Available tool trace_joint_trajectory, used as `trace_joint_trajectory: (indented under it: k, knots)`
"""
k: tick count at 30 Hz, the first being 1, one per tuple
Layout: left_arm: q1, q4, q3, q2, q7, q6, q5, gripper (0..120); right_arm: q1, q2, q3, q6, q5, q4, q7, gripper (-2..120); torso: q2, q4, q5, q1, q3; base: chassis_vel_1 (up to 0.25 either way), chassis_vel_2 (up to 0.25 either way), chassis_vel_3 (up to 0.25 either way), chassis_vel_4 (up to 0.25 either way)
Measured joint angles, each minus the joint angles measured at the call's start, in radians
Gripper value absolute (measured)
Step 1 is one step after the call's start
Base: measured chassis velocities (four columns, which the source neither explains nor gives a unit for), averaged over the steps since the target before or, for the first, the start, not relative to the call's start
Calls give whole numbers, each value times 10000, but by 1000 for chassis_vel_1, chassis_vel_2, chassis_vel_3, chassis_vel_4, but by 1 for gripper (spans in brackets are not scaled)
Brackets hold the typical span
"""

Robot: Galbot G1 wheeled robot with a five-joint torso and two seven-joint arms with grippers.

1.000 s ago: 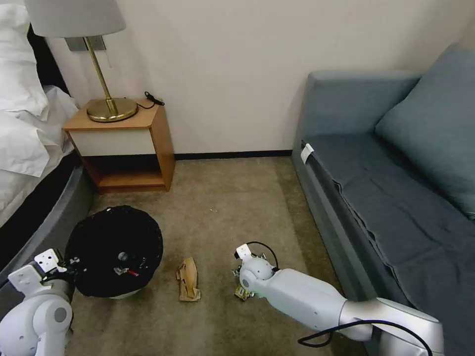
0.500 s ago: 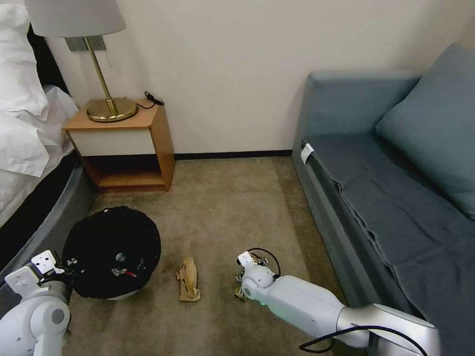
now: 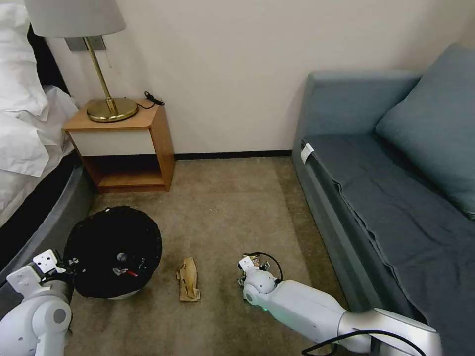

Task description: Pick up the trash bin, then pick up the garbage on the floor and place it into the trash bin.

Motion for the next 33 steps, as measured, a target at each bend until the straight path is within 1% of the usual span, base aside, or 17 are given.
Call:
trace_joint_trajectory:
  k: [5, 8, 11, 14, 15, 16, 18, 20, 22, 23, 24, 25, 26, 28, 30, 32, 33]
  knots:
    - [5, -14, 17, -13, 1, -5, 31, 3, -12, -49, -45, 35, -36, 74, -11, 99, 0, 0, 0, 0, 0, 0, 0, 0, 0]
    - [7, -18, 25, -19, 2, -7, 50, 3, -12, -64, -45, 53, -56, 79, -22, 96, 0, 0, 0, 0, 0, 0, 0, 0, 0]
    - [2, -37, 44, -23, 7, -8, 66, 3, -16, -113, -34, 106, -147, 83, -107, 79, 0, 0, 0, 0, 0, 0, 0, 0, 0]
    - [0, -37, 46, -21, 7, -9, 70, 3, -23, -126, -23, 131, -174, 83, -127, 74, 0, 0, 0, 0, 0, 0, 0, 0, 0]
    - [-1, -37, 47, -21, 7, -9, 71, 3, -30, -132, -16, 140, -182, 83, -135, 71, 0, -1, 0, 0, 0, 0, 0, 0, 0]
    - [-1, -37, 52, -20, 7, -9, 73, 3, -39, -142, -7, 149, -191, 84, -143, 64, 0, 0, 0, 0, 0, 0, 0, 0, 0]
    - [0, -37, 53, -20, 8, -9, 73, 3, -39, -142, -7, 149, -191, 84, -143, 64, 0, 0, 0, 0, 0, 0, 0, 0, 0]
    - [-13, -35, 81, -21, 10, -11, 100, 3, -48, -184, 6, 167, -209, 120, -162, 48, 0, 0, 0, 0, 0, 0, 0, 0, 0]
    - [-15, -35, 84, -22, 11, -11, 101, 3, -49, -187, 6, 169, -210, 122, -163, 48, 0, 0, 0, 0, 0, 0, 0, 0, 0]
    - [-22, -35, 102, -22, 12, -12, 107, 3, -51, -198, 13, 179, -215, 132, -172, 42, 0, 0, 0, 0, 0, 0, 0, 0, 0]
    - [-23, -35, 105, -22, 12, -12, 108, 3, -51, -200, 14, 181, -217, 136, -173, 42, 0, 0, 0, 0, 0, 0, 0, 0, 0]
    - [-32, -31, 118, -21, 14, -13, 113, 3, -52, -212, 22, 190, -226, 158, -178, 32, 0, 0, 0, 0, 0, 0, 0, 0, 0]
    - [-37, -27, 121, -18, 14, -13, 117, 3, -51, -221, 27, 196, -244, 167, -183, 25, 0, 0, 0, 0, 0, 0, 0, 0, 0]
    - [-39, -26, 123, -17, 14, -13, 119, 3, -52, -226, 27, 201, -255, 171, -187, 25, 0, 0, 0, 0, 0, 0, 0, 0, 0]
    - [-49, -18, 140, -14, 15, -13, 121, 3, -50, -247, 28, 233, -284, 191, -204, 11, 0, -1, 0, 0, 0, 0, 0, 0, 0]
    - [-54, -13, 144, -14, 14, -14, 122, 3, -47, -255, 27, 238, -291, 195, -207, 11, 0, 0, 0, 0, 0, 0, 0, 0, 0]
    - [-60, -2, 148, -15, 14, -13, 124, 3, -40, -285, 22, 273, -309, 232, -217, 4, 0, 0, 0, 0, 0, 0, 0, 0, 0]
